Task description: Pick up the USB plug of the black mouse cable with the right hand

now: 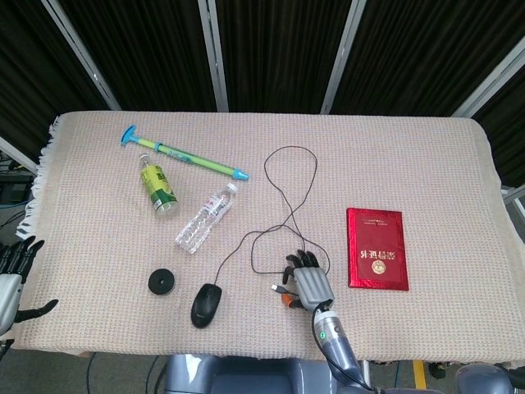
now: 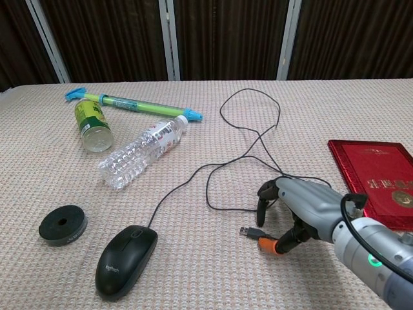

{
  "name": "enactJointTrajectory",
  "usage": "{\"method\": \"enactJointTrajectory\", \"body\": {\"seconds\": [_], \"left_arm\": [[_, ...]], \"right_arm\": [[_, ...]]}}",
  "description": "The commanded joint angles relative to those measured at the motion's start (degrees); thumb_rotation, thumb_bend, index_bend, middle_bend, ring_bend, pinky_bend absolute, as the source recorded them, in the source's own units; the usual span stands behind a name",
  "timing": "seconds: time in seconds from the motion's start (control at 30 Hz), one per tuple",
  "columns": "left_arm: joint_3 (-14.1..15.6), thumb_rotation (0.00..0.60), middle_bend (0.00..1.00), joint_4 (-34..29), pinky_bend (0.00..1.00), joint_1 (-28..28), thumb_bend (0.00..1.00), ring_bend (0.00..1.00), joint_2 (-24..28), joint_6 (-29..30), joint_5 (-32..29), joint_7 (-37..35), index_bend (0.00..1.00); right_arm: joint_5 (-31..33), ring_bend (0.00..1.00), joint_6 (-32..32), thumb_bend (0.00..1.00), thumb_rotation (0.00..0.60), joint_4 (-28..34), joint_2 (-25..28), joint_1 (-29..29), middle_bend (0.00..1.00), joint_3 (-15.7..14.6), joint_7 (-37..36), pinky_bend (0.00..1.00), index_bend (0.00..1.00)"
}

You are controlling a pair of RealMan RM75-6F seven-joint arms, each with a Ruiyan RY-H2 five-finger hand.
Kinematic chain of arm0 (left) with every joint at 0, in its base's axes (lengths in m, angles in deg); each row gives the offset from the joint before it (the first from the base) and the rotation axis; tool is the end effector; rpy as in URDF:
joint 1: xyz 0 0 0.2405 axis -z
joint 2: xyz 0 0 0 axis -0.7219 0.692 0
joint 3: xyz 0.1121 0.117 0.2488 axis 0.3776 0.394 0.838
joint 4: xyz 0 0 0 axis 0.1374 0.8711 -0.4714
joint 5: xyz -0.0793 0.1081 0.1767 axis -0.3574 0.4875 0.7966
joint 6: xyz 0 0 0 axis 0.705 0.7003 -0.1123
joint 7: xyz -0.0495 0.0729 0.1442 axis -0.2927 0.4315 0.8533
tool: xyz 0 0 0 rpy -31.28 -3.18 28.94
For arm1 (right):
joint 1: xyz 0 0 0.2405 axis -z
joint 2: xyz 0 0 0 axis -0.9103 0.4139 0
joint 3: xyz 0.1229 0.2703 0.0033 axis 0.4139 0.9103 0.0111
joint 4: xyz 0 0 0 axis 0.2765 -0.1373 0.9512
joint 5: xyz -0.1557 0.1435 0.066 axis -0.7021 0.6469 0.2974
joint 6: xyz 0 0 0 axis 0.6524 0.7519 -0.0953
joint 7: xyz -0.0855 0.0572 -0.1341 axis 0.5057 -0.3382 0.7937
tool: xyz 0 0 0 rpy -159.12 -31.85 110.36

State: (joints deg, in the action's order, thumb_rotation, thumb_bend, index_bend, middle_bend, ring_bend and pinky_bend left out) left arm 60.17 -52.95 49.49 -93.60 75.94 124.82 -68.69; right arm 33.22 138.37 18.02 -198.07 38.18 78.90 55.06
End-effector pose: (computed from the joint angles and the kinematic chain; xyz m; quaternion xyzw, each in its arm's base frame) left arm -0.3603 0.1856 0.1657 -0.6085 -0.4231 -0.3298 0.5848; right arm -0.1703 -0.2720 -0.1358 0.6649 -0.5237 0.3380 0.4115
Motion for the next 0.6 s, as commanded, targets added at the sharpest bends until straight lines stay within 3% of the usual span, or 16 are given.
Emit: {"method": "enactJointTrajectory", "body": {"seconds": [0.03,0.43,0.6], "left_arm": [[-0.05,0.600,0.00,0.04,0.00,0.02,0.12,0.00,0.00,-0.06,-0.12,-0.09,0.05],[-0.11,0.600,0.00,0.04,0.00,-0.01,0.12,0.00,-0.01,0.02,-0.19,-0.55,0.06],[-0.11,0.600,0.00,0.00,0.00,-0.01,0.12,0.00,0.04,-0.19,-0.48,-0.66,0.06]], "right_arm": [[0.08,0.00,-0.02,0.28,0.600,-0.33,-0.29,0.15,0.17,-0.33,-0.04,0.00,0.50],[-2.22,0.00,0.60,0.37,0.600,0.04,-0.91,0.73,0.23,-0.57,-2.42,0.00,0.58],[-4.51,0.00,1.09,0.37,0.600,2.87,0.73,0.62,0.23,1.53,-5.58,0.00,0.58]]}}
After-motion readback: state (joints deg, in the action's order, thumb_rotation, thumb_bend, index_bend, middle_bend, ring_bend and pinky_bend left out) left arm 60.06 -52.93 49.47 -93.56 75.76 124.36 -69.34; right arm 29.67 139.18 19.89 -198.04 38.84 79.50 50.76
